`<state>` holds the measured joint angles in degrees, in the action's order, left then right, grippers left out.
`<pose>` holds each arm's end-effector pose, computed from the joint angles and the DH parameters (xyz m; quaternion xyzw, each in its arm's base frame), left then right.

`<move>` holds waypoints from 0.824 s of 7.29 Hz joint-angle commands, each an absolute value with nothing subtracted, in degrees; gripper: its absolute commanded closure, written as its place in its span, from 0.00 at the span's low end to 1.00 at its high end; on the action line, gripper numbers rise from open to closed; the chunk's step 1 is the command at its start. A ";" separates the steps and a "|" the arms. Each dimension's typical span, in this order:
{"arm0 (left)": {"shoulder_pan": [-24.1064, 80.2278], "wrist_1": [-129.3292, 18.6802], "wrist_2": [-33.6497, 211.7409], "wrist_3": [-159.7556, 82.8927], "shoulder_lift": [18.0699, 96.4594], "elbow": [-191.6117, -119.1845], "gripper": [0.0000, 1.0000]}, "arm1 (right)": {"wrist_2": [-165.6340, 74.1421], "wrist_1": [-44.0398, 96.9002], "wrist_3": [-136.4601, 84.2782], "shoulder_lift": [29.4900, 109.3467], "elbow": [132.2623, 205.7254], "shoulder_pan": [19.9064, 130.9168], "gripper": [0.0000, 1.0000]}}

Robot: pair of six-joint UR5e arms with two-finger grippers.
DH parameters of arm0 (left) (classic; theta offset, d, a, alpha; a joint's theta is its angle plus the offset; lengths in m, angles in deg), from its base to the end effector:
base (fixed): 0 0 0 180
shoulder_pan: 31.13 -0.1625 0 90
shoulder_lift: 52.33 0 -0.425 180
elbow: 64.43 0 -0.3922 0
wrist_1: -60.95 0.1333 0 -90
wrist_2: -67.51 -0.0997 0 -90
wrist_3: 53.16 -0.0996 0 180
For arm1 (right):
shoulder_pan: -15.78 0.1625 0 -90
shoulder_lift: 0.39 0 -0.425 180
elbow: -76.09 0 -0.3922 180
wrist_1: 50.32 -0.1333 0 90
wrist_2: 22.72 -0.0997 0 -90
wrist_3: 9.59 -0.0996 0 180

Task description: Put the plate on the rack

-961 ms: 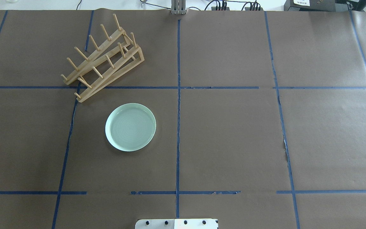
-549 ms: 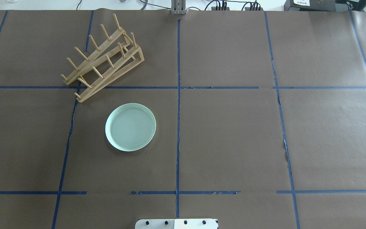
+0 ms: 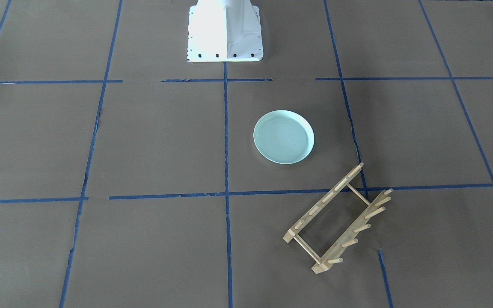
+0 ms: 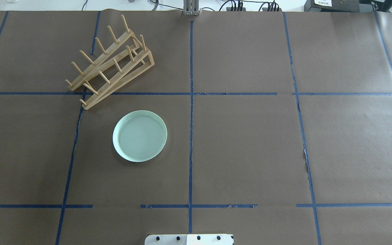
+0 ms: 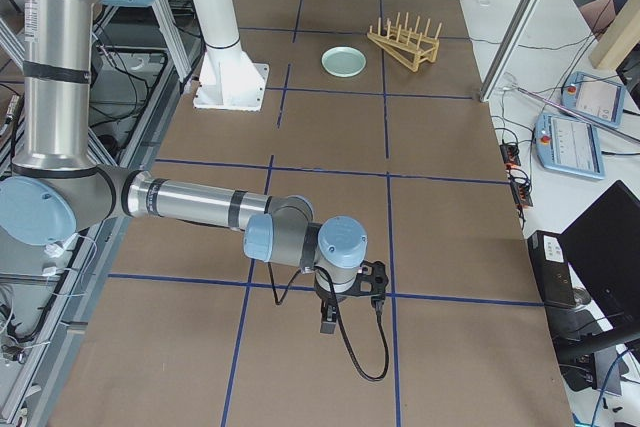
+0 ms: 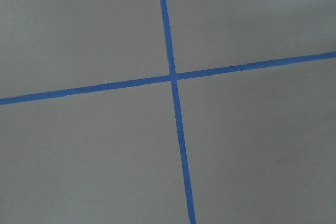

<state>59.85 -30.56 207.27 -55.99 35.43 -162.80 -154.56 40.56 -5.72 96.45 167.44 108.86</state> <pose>-0.0655 -0.4797 0.5958 0.0744 0.4175 0.0426 0.9046 0.0899 -0.4264 0.7068 -0.0302 -0.3590 0.0134 0.9328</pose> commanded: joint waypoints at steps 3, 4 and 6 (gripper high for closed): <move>36.60 -33.97 207.81 -11.88 49.64 -171.30 0.00 | -154.56 40.56 -5.72 96.38 167.49 108.86 0.00; 29.41 -33.71 200.22 -0.02 56.58 -170.87 0.00 | -154.56 40.56 -5.72 96.38 167.49 108.86 0.00; 17.61 -33.35 196.02 14.29 66.27 -166.51 0.00 | -154.56 40.56 -5.72 96.38 167.49 108.86 0.00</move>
